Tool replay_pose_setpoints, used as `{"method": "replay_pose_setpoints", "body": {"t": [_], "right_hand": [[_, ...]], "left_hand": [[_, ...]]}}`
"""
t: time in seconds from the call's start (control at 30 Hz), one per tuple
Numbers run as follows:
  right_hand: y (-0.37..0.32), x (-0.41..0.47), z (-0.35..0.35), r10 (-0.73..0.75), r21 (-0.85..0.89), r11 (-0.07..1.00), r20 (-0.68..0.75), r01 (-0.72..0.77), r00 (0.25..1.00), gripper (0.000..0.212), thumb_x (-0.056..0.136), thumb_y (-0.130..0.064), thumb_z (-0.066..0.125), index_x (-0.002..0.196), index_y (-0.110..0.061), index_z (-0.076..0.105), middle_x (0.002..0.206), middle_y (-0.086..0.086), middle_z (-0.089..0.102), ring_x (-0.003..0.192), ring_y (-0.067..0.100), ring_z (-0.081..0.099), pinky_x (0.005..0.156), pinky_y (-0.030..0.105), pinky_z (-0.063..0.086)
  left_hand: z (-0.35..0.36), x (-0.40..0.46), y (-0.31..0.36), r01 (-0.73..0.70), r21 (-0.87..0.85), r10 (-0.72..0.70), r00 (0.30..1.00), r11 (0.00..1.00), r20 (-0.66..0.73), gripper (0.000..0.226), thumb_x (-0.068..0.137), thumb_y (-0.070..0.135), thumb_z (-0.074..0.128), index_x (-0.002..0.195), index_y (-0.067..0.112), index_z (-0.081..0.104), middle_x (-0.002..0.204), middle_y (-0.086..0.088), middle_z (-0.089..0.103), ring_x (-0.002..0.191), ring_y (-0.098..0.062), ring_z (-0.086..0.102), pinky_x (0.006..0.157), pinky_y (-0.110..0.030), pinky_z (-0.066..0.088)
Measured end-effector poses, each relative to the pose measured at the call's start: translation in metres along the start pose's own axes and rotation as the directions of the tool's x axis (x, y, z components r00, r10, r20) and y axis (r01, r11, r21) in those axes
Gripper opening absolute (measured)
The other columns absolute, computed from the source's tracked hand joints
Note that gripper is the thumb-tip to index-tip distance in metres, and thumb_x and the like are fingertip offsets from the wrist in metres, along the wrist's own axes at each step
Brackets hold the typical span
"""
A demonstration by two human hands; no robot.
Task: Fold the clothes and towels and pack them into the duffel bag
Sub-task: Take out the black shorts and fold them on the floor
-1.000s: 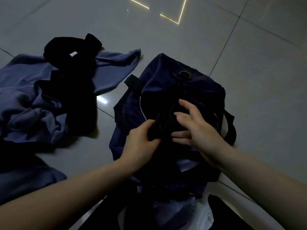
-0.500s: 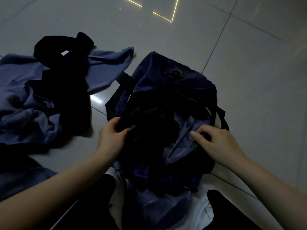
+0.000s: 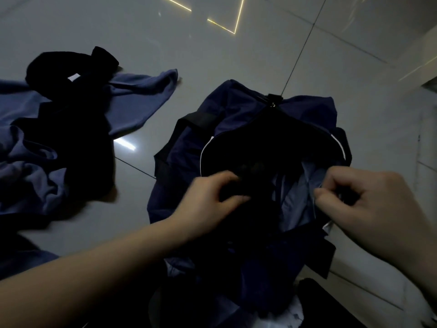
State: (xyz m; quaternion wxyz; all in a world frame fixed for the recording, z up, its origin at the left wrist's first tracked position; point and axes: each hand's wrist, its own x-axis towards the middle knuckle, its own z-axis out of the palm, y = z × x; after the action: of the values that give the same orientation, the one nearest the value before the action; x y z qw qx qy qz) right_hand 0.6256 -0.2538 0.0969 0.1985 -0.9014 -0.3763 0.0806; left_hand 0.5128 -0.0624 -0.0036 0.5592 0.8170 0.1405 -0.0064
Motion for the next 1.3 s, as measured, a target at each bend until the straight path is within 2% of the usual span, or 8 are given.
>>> {"method": "replay_pose_setpoints", "body": {"t": [0.07, 0.13, 0.37, 0.5, 0.6, 0.7, 0.8, 1.3], "right_hand": [[0.005, 0.000, -0.001, -0.004, -0.006, 1.000, 0.012, 0.004, 1.000, 0.028, 0.072, -0.038, 0.050, 0.054, -0.017, 0.047, 0.057, 0.002, 0.051, 0.051, 0.014, 0.048, 0.045, 0.021, 0.030], [0.012, -0.004, -0.001, -0.013, -0.024, 1.000, 0.037, 0.014, 0.999, 0.027, 0.073, -0.037, 0.053, 0.055, -0.018, 0.049, 0.055, 0.001, 0.051, 0.050, 0.014, 0.048, 0.045, 0.021, 0.030], [0.032, -0.019, 0.000, 0.006, -0.086, 0.996, 0.079, 0.001, 0.997, 0.030, 0.074, -0.042, 0.048, 0.055, -0.020, 0.043, 0.062, -0.004, 0.052, 0.048, 0.005, 0.045, 0.047, 0.017, 0.030], [0.039, -0.023, 0.002, 0.059, -0.177, 0.983, 0.087, -0.043, 0.994, 0.031, 0.072, -0.045, 0.044, 0.054, -0.020, 0.042, 0.043, -0.004, 0.038, 0.056, 0.015, 0.046, 0.046, 0.028, 0.030], [0.042, -0.024, 0.000, 0.074, -0.196, 0.979, 0.072, -0.058, 0.995, 0.032, 0.072, -0.044, 0.044, 0.053, -0.019, 0.041, 0.042, -0.002, 0.039, 0.060, 0.018, 0.045, 0.051, 0.032, 0.032], [0.044, -0.024, -0.002, 0.088, -0.158, 0.984, 0.062, -0.078, 0.994, 0.032, 0.073, -0.044, 0.043, 0.053, -0.019, 0.041, 0.043, 0.001, 0.041, 0.060, 0.019, 0.048, 0.052, 0.029, 0.034], [0.046, -0.023, 0.000, 0.098, -0.141, 0.986, 0.065, -0.088, 0.993, 0.032, 0.073, -0.043, 0.043, 0.053, -0.018, 0.040, 0.044, 0.001, 0.041, 0.055, 0.021, 0.047, 0.046, 0.028, 0.031], [0.054, -0.013, 0.001, 0.114, -0.111, 0.987, -0.026, -0.116, 0.993, 0.026, 0.073, -0.039, 0.044, 0.053, -0.025, 0.036, 0.043, -0.002, 0.038, 0.045, 0.023, 0.041, 0.040, 0.027, 0.027]], "left_hand": [[0.014, 0.006, 0.005, -0.072, 0.144, 0.012, 0.924, 0.987, 0.383, 0.028, 0.093, 0.038, 0.056, 0.112, 0.020, 0.066, 0.102, 0.008, 0.068, 0.094, 0.000, 0.061, 0.083, -0.017, 0.045], [0.024, 0.003, 0.000, -0.149, 0.236, -0.006, 0.835, 0.960, 0.550, 0.034, 0.098, 0.038, 0.047, 0.118, 0.016, 0.064, 0.112, -0.001, 0.068, 0.102, -0.014, 0.062, 0.090, -0.027, 0.045], [0.011, 0.001, -0.035, -0.223, 0.373, 0.113, 0.950, 0.901, 0.293, 0.020, 0.092, 0.024, 0.058, 0.108, 0.018, 0.067, 0.104, 0.002, 0.066, 0.093, -0.017, 0.063, 0.077, -0.028, 0.047], [0.009, 0.011, -0.038, -0.364, 0.456, 0.266, 0.926, 0.812, 0.266, 0.032, 0.088, 0.033, 0.044, 0.102, 0.015, 0.067, 0.100, 0.000, 0.062, 0.077, -0.020, 0.063, 0.060, -0.032, 0.053], [0.023, 0.029, -0.034, -0.514, 0.602, 0.407, 0.856, 0.611, 0.318, 0.033, 0.087, 0.030, 0.043, 0.102, 0.015, 0.068, 0.098, -0.005, 0.064, 0.082, -0.024, 0.058, 0.064, -0.033, 0.052], [0.044, 0.054, -0.028, -0.469, 0.757, 0.168, 0.880, 0.454, 0.444, 0.054, 0.095, 0.040, 0.038, 0.148, 0.028, 0.031, 0.151, -0.015, 0.031, 0.134, -0.034, 0.034, 0.102, -0.044, 0.036], [0.053, 0.076, -0.031, -0.348, 0.825, -0.212, 0.855, 0.445, 0.474, 0.074, 0.094, 0.063, 0.029, 0.149, 0.038, -0.013, 0.159, -0.010, 0.004, 0.141, -0.033, 0.019, 0.106, -0.046, 0.029], [0.057, 0.100, -0.018, -0.547, 0.806, -0.351, 0.726, 0.228, 0.591, 0.084, 0.085, 0.077, 0.027, 0.147, 0.043, -0.017, 0.154, -0.018, 0.017, 0.131, -0.034, 0.035, 0.100, -0.042, 0.034]]}}
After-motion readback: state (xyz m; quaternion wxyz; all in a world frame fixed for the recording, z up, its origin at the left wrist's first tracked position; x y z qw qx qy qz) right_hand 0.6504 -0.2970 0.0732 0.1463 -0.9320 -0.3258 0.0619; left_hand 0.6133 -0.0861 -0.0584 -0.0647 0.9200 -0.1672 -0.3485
